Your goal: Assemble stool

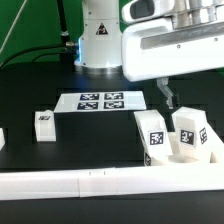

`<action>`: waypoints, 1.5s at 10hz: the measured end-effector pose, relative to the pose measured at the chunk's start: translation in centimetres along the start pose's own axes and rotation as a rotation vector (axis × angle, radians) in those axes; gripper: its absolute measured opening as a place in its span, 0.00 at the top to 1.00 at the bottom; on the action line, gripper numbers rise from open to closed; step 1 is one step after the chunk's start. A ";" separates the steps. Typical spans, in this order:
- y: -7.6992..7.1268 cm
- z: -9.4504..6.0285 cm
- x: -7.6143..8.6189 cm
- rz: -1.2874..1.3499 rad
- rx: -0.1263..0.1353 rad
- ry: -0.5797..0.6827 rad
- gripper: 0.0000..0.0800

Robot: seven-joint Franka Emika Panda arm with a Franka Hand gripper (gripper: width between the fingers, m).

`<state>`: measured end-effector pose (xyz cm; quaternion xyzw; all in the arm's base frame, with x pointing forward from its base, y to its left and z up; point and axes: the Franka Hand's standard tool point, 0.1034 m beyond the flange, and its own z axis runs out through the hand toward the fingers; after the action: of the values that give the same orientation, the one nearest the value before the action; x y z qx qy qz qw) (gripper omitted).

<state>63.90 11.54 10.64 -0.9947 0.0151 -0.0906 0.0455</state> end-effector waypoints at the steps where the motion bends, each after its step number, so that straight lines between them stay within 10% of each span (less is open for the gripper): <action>1: -0.2 0.4 -0.2 -0.099 -0.017 -0.008 0.19; 4: 0.9 0.4 -0.1 -0.224 -0.032 -0.008 0.19; 8: 0.5 0.7 0.4 -0.911 -0.142 -0.096 0.19; 15: 1.2 2.9 -0.9 -0.863 -0.128 -0.215 0.19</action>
Offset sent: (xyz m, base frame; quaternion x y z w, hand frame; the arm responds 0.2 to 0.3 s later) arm 0.0000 0.0000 0.0000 0.0000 0.0000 -0.1296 0.9916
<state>63.56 10.60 7.58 -0.9145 -0.4005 0.0038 -0.0568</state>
